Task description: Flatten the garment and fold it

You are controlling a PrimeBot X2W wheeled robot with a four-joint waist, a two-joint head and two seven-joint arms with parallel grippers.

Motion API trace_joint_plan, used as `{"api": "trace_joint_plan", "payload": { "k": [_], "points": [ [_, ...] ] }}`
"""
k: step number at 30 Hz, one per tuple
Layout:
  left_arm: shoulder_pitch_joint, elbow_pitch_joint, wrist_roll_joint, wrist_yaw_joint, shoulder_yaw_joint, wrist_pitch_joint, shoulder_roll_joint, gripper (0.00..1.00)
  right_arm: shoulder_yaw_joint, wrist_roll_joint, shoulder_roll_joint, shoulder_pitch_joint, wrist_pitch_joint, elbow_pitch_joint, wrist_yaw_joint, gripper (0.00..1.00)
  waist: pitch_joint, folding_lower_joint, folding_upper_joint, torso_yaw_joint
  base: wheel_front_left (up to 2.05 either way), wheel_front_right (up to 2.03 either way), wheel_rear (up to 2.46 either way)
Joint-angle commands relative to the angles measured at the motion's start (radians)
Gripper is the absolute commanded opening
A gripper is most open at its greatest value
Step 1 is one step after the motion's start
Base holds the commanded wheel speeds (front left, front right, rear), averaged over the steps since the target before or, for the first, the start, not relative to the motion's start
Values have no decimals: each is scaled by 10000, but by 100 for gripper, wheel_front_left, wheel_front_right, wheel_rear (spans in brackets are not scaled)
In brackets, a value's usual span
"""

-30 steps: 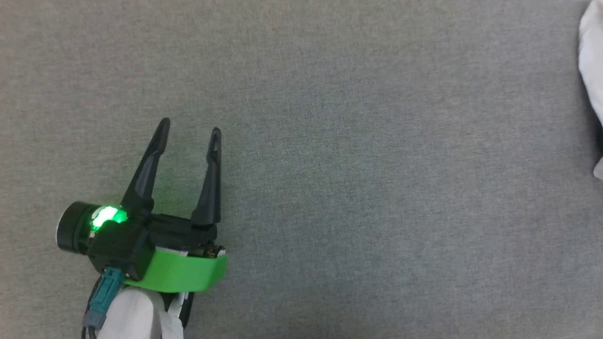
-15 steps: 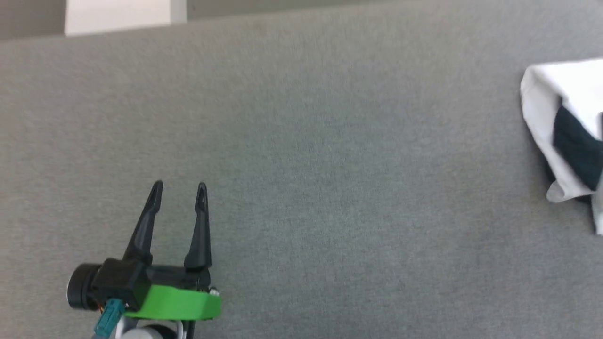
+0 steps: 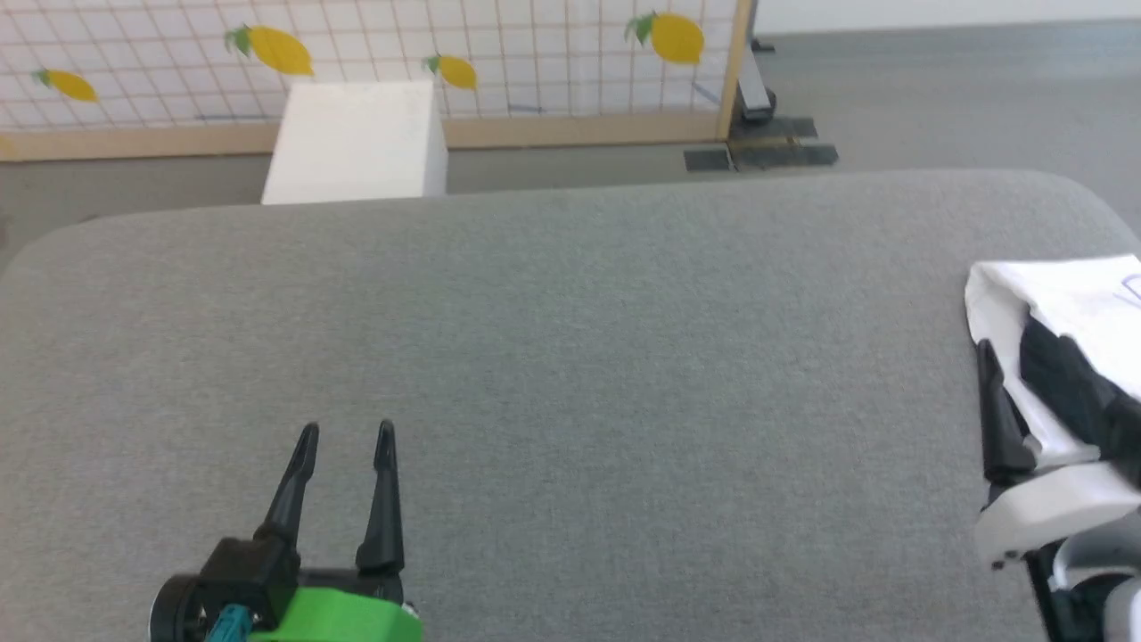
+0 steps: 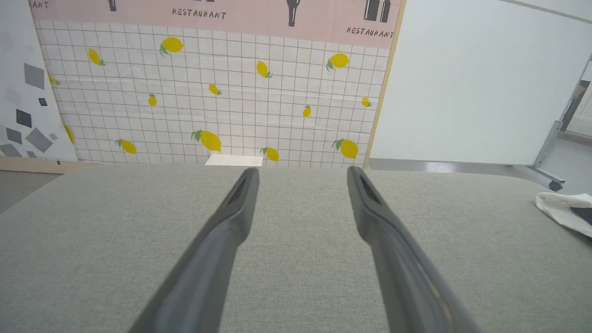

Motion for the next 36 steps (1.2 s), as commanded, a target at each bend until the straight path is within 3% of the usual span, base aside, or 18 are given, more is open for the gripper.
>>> {"api": "trace_joint_plan", "payload": {
  "k": [1, 9, 28, 29, 36],
  "points": [
    [173, 88, 29, 63, 43, 11, 65, 100, 145, -232, 106, 239, -244, -135, -17, 100, -354, 1, 0, 329, 0, 0, 0],
    [534, 339, -152, 54, -1, -106, -32, 100, 724, -633, 413, 994, -680, 8, -17, 100, -265, 1, 0, 343, 0, 0, 0],
    [704, 612, -186, -51, -166, -226, -207, 100, 664, -41, 450, 1454, -1532, 848, -17, 100, -385, 1, 0, 308, 0, 0, 0],
    [590, 608, -169, 15, -164, -146, -207, 0, 658, -108, 431, 1393, -1474, 829, 0, 0, -384, 1, 0, 308, 0, 0, 0],
    [546, 624, -112, 4, -129, -72, -219, 0, 687, -114, 430, 1365, -1449, 836, 0, 0, -388, 1, 0, 300, 0, 0, 0]
  ]
}}
